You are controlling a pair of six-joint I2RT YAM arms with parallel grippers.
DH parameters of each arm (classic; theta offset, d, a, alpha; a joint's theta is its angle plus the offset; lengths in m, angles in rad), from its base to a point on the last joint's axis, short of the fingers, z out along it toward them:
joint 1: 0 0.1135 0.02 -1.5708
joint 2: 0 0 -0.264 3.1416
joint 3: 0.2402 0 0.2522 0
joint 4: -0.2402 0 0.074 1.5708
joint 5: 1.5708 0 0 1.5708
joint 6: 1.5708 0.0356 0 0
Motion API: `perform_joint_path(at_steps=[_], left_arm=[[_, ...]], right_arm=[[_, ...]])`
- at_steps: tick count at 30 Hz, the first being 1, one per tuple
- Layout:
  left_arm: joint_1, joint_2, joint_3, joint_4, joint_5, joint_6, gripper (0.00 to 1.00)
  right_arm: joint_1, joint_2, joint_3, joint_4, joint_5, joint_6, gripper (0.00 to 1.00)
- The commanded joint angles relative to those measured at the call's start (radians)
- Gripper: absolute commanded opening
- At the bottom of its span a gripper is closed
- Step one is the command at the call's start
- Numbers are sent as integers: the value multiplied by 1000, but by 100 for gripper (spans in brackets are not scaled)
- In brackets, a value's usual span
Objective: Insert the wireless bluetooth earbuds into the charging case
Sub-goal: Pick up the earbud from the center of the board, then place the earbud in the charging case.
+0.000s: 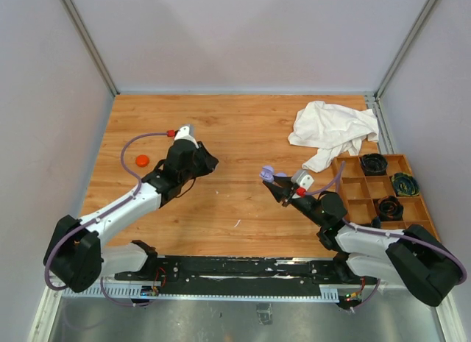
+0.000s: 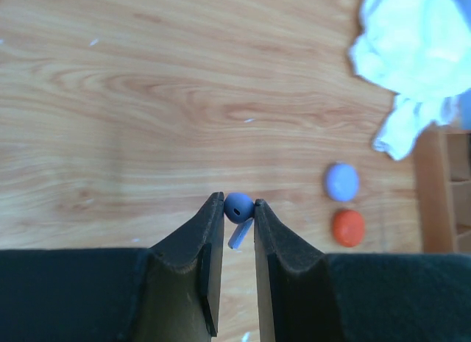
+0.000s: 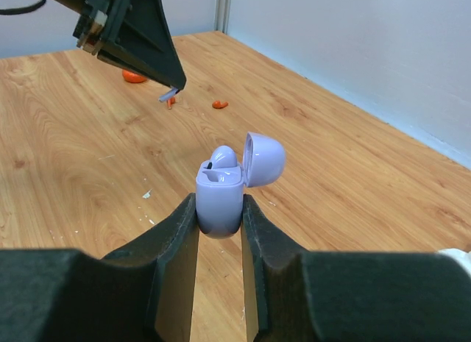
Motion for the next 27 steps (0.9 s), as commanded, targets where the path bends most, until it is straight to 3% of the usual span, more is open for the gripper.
perform_joint_path(at_steps=[1, 9, 15, 27], left_arm=[[-99, -69, -9, 187, -90, -29, 22], [-284, -137, -12, 329, -246, -1, 22], [-376, -167, -41, 426, -286, -24, 22], [-475, -97, -86, 695, -355, 7, 22]], right_arm=[[14, 33, 35, 104, -1, -9, 11], [15, 78, 55, 188, 2, -5, 10], [16, 123, 82, 252, 3, 10, 10], [17, 149, 137, 264, 2, 44, 10]])
